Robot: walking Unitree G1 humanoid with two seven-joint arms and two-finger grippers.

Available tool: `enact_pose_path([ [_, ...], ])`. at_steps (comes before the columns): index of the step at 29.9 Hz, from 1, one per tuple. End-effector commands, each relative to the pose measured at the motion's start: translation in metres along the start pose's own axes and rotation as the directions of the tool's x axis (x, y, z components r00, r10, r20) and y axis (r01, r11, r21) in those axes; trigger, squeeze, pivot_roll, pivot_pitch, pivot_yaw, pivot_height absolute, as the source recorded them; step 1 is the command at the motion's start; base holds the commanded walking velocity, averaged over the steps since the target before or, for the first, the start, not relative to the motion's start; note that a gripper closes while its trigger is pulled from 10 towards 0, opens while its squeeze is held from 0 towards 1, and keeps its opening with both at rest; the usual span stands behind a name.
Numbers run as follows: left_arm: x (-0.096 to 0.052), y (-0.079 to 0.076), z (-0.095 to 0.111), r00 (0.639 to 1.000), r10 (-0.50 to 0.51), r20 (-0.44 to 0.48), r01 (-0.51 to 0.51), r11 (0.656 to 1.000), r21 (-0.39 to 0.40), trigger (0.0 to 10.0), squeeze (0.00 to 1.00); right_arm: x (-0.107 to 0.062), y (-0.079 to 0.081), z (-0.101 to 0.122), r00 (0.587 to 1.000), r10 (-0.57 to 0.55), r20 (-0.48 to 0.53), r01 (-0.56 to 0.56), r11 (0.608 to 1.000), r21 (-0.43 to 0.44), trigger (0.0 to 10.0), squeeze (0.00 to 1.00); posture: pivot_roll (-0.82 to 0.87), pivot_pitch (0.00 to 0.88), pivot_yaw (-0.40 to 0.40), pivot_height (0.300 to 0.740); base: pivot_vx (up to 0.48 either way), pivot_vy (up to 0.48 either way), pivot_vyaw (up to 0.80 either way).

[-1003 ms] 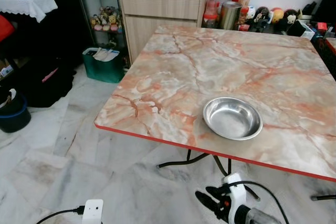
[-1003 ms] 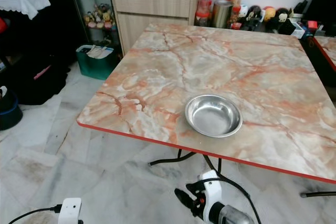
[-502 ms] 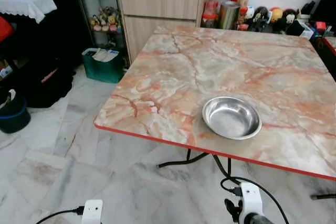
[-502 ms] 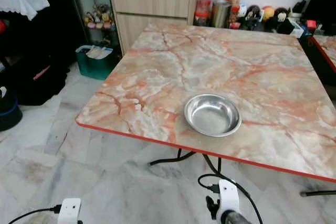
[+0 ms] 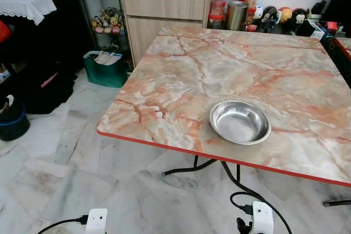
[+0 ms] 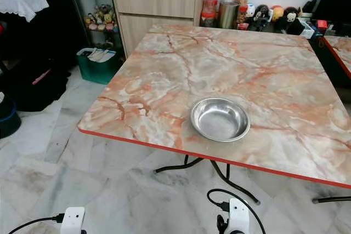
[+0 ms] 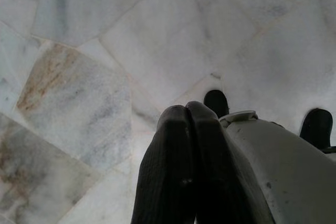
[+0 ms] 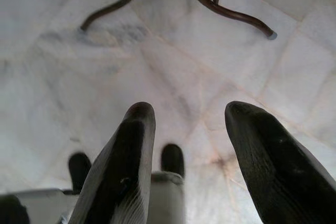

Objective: Setting the table

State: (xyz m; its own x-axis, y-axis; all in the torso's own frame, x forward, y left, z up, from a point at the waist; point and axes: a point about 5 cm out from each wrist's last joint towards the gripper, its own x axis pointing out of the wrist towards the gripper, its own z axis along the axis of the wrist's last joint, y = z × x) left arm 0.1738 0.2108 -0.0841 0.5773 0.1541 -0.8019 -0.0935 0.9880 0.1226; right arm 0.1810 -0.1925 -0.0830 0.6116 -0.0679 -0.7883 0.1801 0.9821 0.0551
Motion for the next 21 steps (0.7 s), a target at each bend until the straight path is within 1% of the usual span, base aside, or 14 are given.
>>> enact_pose_path([
  [1,-0.001,0.001,-0.004,1.000,0.008,-0.019,-0.008,1.000,0.004,10.0,0.00,0.001,0.003,0.006,1.000,-0.012,0.025,0.012,1.000,0.020,10.0,0.00,-0.01,0.015,0.011,0.740,0.000,0.000,0.00],
  [3,-0.001,0.001,-0.006,1.000,0.010,-0.023,-0.010,1.000,0.007,10.0,0.00,0.002,0.009,0.007,1.000,-0.001,0.016,0.001,1.000,-0.004,10.0,0.00,-0.01,0.012,0.007,0.740,0.000,0.000,0.00],
  [4,-0.001,0.001,-0.006,1.000,0.010,-0.023,-0.010,1.000,0.007,10.0,0.00,0.002,0.009,0.007,1.000,-0.001,0.016,0.001,1.000,-0.004,10.0,0.00,-0.01,0.012,0.007,0.740,0.000,0.000,0.00],
  [5,-0.001,0.002,-0.006,1.000,0.024,-0.019,-0.025,1.000,-0.014,10.0,0.00,0.003,0.012,0.006,1.000,0.005,0.012,-0.005,1.000,0.015,10.0,0.00,0.00,0.009,0.004,0.740,0.000,0.000,0.00],
  [6,-0.001,0.004,-0.006,0.999,0.037,-0.014,-0.037,0.999,-0.030,10.0,0.00,0.003,0.012,0.006,1.000,0.004,0.011,-0.004,1.000,0.011,10.0,0.00,0.00,0.010,0.001,0.740,0.000,0.000,0.00],
  [7,-0.001,0.007,-0.004,0.999,0.051,-0.004,-0.051,0.997,-0.051,10.0,0.00,0.002,0.009,0.006,1.000,0.000,0.013,0.000,1.000,0.013,10.0,0.00,0.00,0.010,0.001,0.740,0.000,0.000,0.00],
  [8,-0.001,0.011,0.002,0.996,0.072,0.045,-0.066,0.991,-0.119,10.0,0.00,0.001,0.004,0.005,1.000,-0.006,0.016,0.005,1.000,0.014,10.0,0.00,0.01,0.009,-0.002,0.740,0.000,0.000,0.00],
  [10,-0.001,0.014,0.007,0.994,0.086,0.070,-0.075,0.986,-0.148,10.0,0.00,0.001,0.002,0.004,1.000,-0.002,0.017,0.002,1.000,0.014,10.0,0.00,0.01,0.010,-0.004,0.740,0.000,0.000,0.00],
  [12,0.000,0.016,0.016,0.990,0.090,0.108,-0.069,0.980,-0.186,10.0,0.00,0.000,-0.002,0.002,1.000,-0.002,0.016,0.001,1.000,0.026,10.0,0.00,0.01,0.010,-0.007,0.740,0.000,0.000,0.00],
  [16,0.000,0.016,0.017,0.990,0.089,0.111,-0.066,0.979,-0.190,10.0,0.00,0.000,-0.002,0.002,1.000,-0.004,0.016,0.003,1.000,0.027,10.0,0.00,0.01,0.010,-0.007,0.740,0.000,0.000,0.00],
  [17,0.001,0.013,0.020,0.991,0.079,0.111,-0.060,0.985,-0.164,10.0,0.00,0.000,-0.001,-0.001,1.000,-0.003,0.000,0.003,1.000,0.025,10.0,0.00,0.00,0.006,-0.006,0.740,0.000,0.000,0.00],
  [18,0.001,0.013,0.021,0.991,0.076,0.112,-0.058,0.986,-0.156,10.0,0.00,0.000,0.000,-0.002,1.000,-0.002,-0.004,0.003,1.000,0.024,10.0,0.00,0.00,0.006,-0.006,0.740,0.000,0.000,0.00],
  [21,0.001,0.010,0.018,0.993,0.072,0.098,-0.054,0.984,-0.171,10.0,0.00,0.000,0.000,-0.003,1.000,0.000,-0.010,0.000,0.999,0.032,10.0,0.00,0.00,0.005,-0.005,0.740,0.000,0.000,0.00],
])
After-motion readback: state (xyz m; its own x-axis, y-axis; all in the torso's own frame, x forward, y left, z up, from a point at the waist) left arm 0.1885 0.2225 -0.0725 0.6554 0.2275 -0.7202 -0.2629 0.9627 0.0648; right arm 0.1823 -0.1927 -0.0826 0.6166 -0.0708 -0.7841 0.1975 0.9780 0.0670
